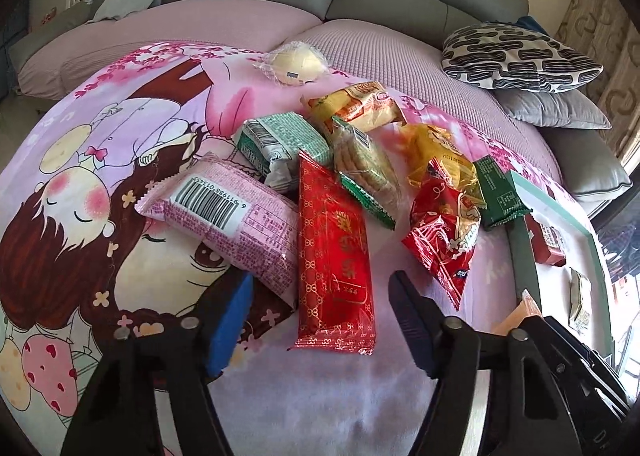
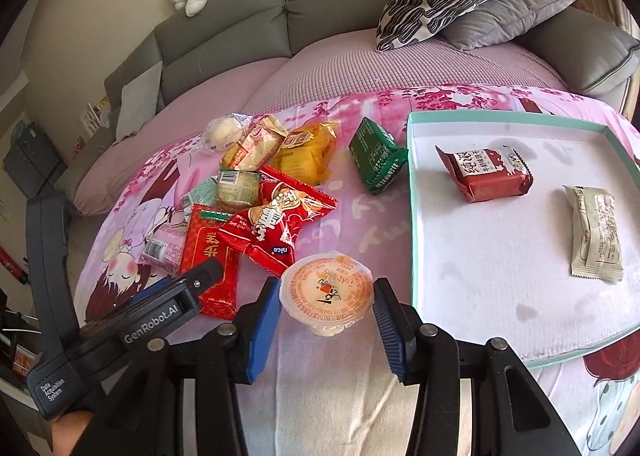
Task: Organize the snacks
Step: 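Hold the jelly cup with the right tool while the left tool grasps the red rectangular packet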
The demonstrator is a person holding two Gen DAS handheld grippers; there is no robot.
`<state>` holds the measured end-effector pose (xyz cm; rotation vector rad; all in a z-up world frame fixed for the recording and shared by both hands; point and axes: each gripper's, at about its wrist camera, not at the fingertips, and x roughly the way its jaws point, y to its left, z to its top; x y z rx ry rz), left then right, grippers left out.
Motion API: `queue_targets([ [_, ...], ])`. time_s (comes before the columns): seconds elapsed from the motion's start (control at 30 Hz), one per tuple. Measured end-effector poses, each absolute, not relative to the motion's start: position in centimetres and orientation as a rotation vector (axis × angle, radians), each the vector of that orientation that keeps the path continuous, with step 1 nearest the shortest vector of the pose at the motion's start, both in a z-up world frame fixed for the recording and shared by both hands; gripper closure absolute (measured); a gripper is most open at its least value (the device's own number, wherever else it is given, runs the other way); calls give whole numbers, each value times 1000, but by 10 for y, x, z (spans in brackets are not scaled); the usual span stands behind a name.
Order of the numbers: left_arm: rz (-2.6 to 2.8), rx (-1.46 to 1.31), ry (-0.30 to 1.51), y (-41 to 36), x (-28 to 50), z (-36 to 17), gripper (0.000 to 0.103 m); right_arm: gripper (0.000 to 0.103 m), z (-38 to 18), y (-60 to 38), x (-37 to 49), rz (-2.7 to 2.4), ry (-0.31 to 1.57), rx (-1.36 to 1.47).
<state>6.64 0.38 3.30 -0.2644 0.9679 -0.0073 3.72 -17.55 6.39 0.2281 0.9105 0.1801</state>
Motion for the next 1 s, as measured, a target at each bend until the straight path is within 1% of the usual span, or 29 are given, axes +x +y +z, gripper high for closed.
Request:
queue_targets([
  [0.1,-18,-259,959,0,65,36,44,53,63,-177,38,175,913,238],
  [0.27,-85,-276,929,-7,63,44,45,53,62,-179,38,171,917,249],
  [0.37,-111,-284,933,-11,65,43,49,53,63,-181,38,171,918,250],
  [0.6,-186,-363,887,-13,67,48,64,53,63,-181,38,169,917,254],
  [0.63,-196,-374,887,-14,68,48,65,53,63,-182,38,169,917,255],
  [0.7,-212,-401,896,-15,71,45,71,53,63,-182,38,167,917,257],
  [0.77,-211,-432,915,-14,74,39,74,53,63,-183,39,165,918,259],
  [0.9,-185,-453,962,-12,80,27,75,53,62,-185,39,159,921,264],
  [1.0,-192,-524,993,-7,86,16,75,53,61,-186,39,158,923,266],
])
